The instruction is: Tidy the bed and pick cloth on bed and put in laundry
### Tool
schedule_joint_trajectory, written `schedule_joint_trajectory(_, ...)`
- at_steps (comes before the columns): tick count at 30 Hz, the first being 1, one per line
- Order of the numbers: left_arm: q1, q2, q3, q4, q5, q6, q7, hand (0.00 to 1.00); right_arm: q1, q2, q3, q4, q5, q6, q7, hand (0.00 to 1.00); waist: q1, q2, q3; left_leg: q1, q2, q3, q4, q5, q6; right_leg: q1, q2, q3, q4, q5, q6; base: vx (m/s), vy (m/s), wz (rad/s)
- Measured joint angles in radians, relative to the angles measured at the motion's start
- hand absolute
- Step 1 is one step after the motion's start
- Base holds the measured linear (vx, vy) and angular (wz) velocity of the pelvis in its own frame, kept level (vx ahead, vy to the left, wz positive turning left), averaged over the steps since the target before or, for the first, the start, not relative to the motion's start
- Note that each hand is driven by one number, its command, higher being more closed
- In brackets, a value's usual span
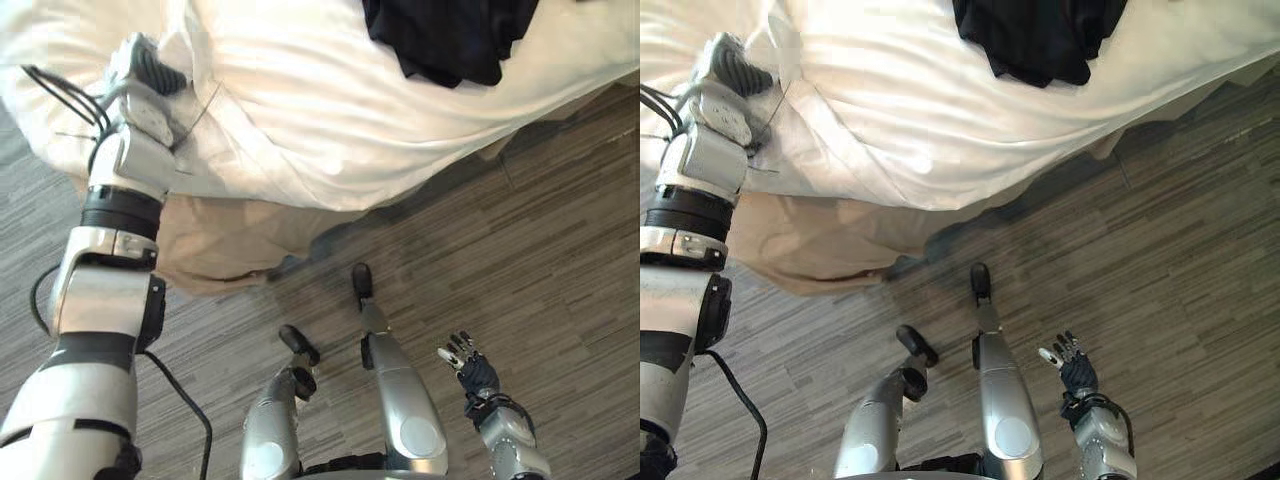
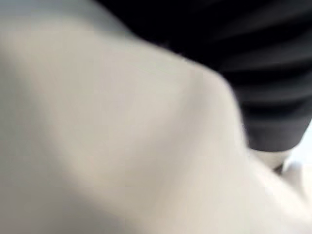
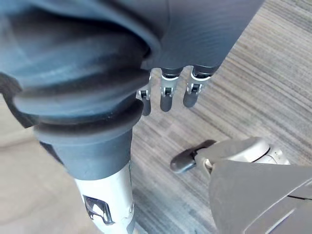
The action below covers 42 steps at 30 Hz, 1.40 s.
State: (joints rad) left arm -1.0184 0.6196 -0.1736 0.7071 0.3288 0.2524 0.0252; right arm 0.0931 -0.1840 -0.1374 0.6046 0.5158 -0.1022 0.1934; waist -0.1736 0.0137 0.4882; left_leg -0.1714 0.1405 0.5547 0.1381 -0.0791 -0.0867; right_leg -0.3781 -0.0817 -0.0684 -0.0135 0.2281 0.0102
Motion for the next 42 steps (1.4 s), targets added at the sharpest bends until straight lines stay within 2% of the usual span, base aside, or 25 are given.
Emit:
schedule_joint_trajectory(1, 0.066, -0.012, 0.021, -0.035, -0.025, -0.031, -0.003, 0.0, 0.008, -0.001, -0.001, -0.002, -0.002, 0.002, -0.007, 0.0, 0.004, 0.009, -0.006, 0.015, 0.0, -0.013, -0.001, -0.001, 0.002, 0.024, -0.004, -0.015, 0.0, -0.004, -0.001, 0.08, 0.071, 0.4)
schedule_joint_trajectory(3, 0.248, -0.058, 0.058, -0.136, -0.144, -0.095, -0.005, 0.0, 0.042, -0.002, -0.002, 0.001, -0.034, 0.024, -0.035, 0.0, 0.048, 0.041, -0.031, 0.052, -0.003, -0.037, -0.008, -0.004, 0.006, 0.075, -0.012, -0.046, 0.0, -0.02, 0.003, 0.08, 0.073, 0.39)
schedule_joint_trajectory(5, 0.407, -0.103, 0.098, -0.192, -0.203, -0.129, -0.005, 0.0, 0.063, 0.001, -0.002, 0.015, -0.057, 0.046, -0.051, 0.0, 0.079, 0.065, -0.065, 0.086, -0.005, -0.052, -0.024, -0.003, 0.006, 0.117, -0.017, -0.071, -0.002, -0.034, 0.006, 0.08, 0.057, 0.33)
schedule_joint_trajectory(6, 0.465, -0.116, 0.111, -0.208, -0.218, -0.135, -0.004, 0.0, 0.067, 0.001, -0.003, 0.022, -0.059, 0.05, -0.051, 0.0, 0.084, 0.072, -0.077, 0.099, -0.005, -0.055, -0.027, -0.003, 0.005, 0.134, -0.018, -0.079, -0.002, -0.04, 0.009, 0.1, 0.06, 0.43)
schedule_joint_trajectory(8, 0.712, -0.193, 0.17, -0.225, -0.326, -0.149, -0.002, 0.0, 0.077, 0.001, -0.013, 0.065, -0.097, 0.049, -0.06, 0.0, 0.101, 0.095, -0.145, 0.158, -0.006, -0.076, -0.046, -0.003, 0.005, 0.198, -0.021, -0.119, -0.006, -0.065, 0.017, 0.12, 0.057, 0.42)
schedule_joint_trajectory(9, 0.768, -0.218, 0.183, -0.227, -0.353, -0.147, -0.003, 0.0, 0.08, 0.0, -0.016, 0.075, -0.112, 0.044, -0.062, 0.0, 0.108, 0.098, -0.16, 0.173, -0.007, -0.085, -0.054, -0.003, 0.004, 0.217, -0.021, -0.125, -0.012, -0.068, 0.018, 0.13, 0.056, 0.39)
schedule_joint_trajectory(11, 0.987, -0.312, 0.214, -0.228, -0.417, -0.136, 0.008, 0.0, 0.089, 0.007, -0.038, 0.115, -0.147, 0.038, -0.075, 0.0, 0.142, 0.09, -0.211, 0.218, -0.012, -0.124, -0.072, -0.003, 0.003, 0.297, -0.022, -0.163, -0.054, -0.07, 0.025, 0.09, 0.055, 0.48)
schedule_joint_trajectory(13, 1.103, -0.358, 0.228, -0.227, -0.42, -0.129, 0.035, 0.0, 0.091, 0.02, -0.063, 0.127, -0.143, 0.038, -0.097, 0.0, 0.16, 0.077, -0.238, 0.228, -0.017, -0.15, -0.077, -0.004, 0.002, 0.336, -0.023, -0.185, -0.087, -0.065, 0.033, 0.03, 0.033, 0.42)
schedule_joint_trajectory(15, 1.248, -0.424, 0.26, -0.224, -0.429, -0.117, 0.076, 0.0, 0.089, 0.029, -0.1, 0.125, -0.123, 0.038, -0.133, 0.0, 0.192, 0.059, -0.253, 0.259, -0.02, -0.173, -0.087, -0.004, 0.002, 0.374, -0.026, -0.208, -0.091, -0.071, 0.04, -0.01, 0.048, 0.32)
schedule_joint_trajectory(20, 1.347, -0.474, 0.327, -0.131, -0.432, -0.107, 0.114, 0.0, 0.07, 0.03, -0.216, 0.113, -0.091, 0.045, -0.151, 0.0, 0.198, 0.032, -0.307, 0.278, -0.022, -0.196, -0.106, -0.004, 0.002, 0.403, -0.026, -0.232, -0.092, -0.078, 0.041, -0.04, 0.017, 0.1)
schedule_joint_trajectory(23, 1.352, -0.481, 0.394, -0.072, -0.427, -0.106, 0.134, 0.0, 0.045, -0.009, -0.3, 0.049, -0.122, 0.088, -0.195, 0.0, 0.205, 0.021, -0.328, 0.292, -0.024, -0.202, -0.12, -0.007, -0.004, 0.412, -0.025, -0.235, -0.092, -0.09, 0.051, -0.05, 0.0, 0.0)
schedule_joint_trajectory(26, 1.352, -0.481, 0.437, -0.066, -0.413, -0.111, 0.153, 0.0, 0.015, -0.095, -0.322, -0.09, -0.172, 0.131, -0.21, 0.0, 0.208, 0.013, -0.346, 0.29, -0.031, -0.229, -0.136, -0.001, -0.007, 0.409, -0.026, -0.247, -0.092, -0.095, 0.045, -0.03, 0.0, 0.1)
schedule_joint_trajectory(27, 1.352, -0.482, 0.45, -0.066, -0.428, -0.114, 0.154, 0.0, -0.004, -0.132, -0.308, -0.169, -0.193, 0.151, -0.204, 1.0, 0.208, 0.004, -0.35, 0.287, -0.034, -0.244, -0.14, -0.001, -0.007, 0.408, -0.027, -0.254, -0.092, -0.096, 0.045, -0.02, 0.006, 0.15)
schedule_joint_trajectory(30, 1.352, -0.482, 0.455, -0.067, -0.456, -0.131, 0.157, 0.0, -0.068, -0.195, -0.238, -0.269, -0.244, 0.156, -0.16, 1.0, 0.21, -0.009, -0.364, 0.281, -0.035, -0.257, -0.14, 0.0, -0.008, 0.408, -0.025, -0.264, -0.092, -0.099, 0.045, 0.01, 0.005, 0.13)
schedule_joint_trajectory(32, 1.346, -0.484, 0.451, -0.067, -0.487, -0.153, 0.157, 0.0, -0.163, -0.247, -0.123, -0.288, -0.295, 0.155, -0.06, 1.0, 0.213, -0.023, -0.375, 0.272, -0.036, -0.277, -0.142, 0.015, -0.009, 0.409, -0.025, -0.282, -0.092, -0.098, 0.048, 0.03, 0.003, 0.2)
schedule_joint_trajectory(33, 1.342, -0.485, 0.451, -0.067, -0.492, -0.157, 0.156, 0.0, -0.184, -0.257, -0.09, -0.288, -0.298, 0.156, -0.038, 1.0, 0.214, -0.025, -0.377, 0.27, -0.036, -0.283, -0.144, 0.019, -0.009, 0.409, -0.026, -0.288, -0.091, -0.098, 0.048, 0.04, 0.0, 0.28)
schedule_joint_trajectory(35, 1.331, -0.493, 0.451, -0.067, -0.518, -0.178, 0.151, 0.0, -0.298, -0.29, 0.057, -0.285, -0.319, 0.154, 0.051, 1.0, 0.217, -0.042, -0.376, 0.272, -0.038, -0.309, -0.165, 0.043, -0.004, 0.409, -0.029, -0.315, -0.091, -0.094, 0.043, 0.07, 0.003, 0.35)
schedule_joint_trajectory(37, 1.328, -0.496, 0.45, -0.065, -0.536, -0.186, 0.152, 0.0, -0.407, -0.306, 0.143, -0.255, -0.3, 0.151, 0.108, 1.0, 0.238, -0.054, -0.375, 0.271, -0.041, -0.319, -0.172, 0.054, -0.001, 0.41, -0.03, -0.323, -0.089, -0.089, 0.041, 0.06, 0.018, 0.24)
schedule_joint_trajectory(39, 1.327, -0.502, 0.45, -0.063, -0.563, -0.199, 0.162, 0.0, -0.538, -0.307, 0.21, -0.188, -0.243, 0.145, 0.164, 1.0, 0.252, -0.057, -0.375, 0.272, -0.051, -0.339, -0.171, 0.057, 0.003, 0.422, -0.036, -0.344, -0.087, -0.089, 0.041, 0.04, 0.032, 0.27)
schedule_joint_trajectory(40, 1.324, -0.507, 0.45, -0.059, -0.597, -0.213, 0.172, 0.0, -0.599, -0.308, 0.239, -0.153, -0.165, 0.141, 0.204, 1.0, 0.265, -0.056, -0.375, 0.272, -0.055, -0.353, -0.169, 0.057, 0.004, 0.43, -0.039, -0.357, -0.087, -0.089, 0.041, 0.02, 0.014, 0.37)
schedule_joint_trajectory(42, 1.317, -0.521, 0.45, -0.04, -0.652, -0.25, 0.173, 0.0, -0.725, -0.278, 0.309, -0.109, 0.03, 0.131, 0.298, 1.0, 0.32, -0.056, -0.372, 0.273, -0.056, -0.388, -0.159, 0.059, 0.006, 0.455, -0.044, -0.394, -0.087, -0.085, 0.043, 0.01, 0.019, 0.43)
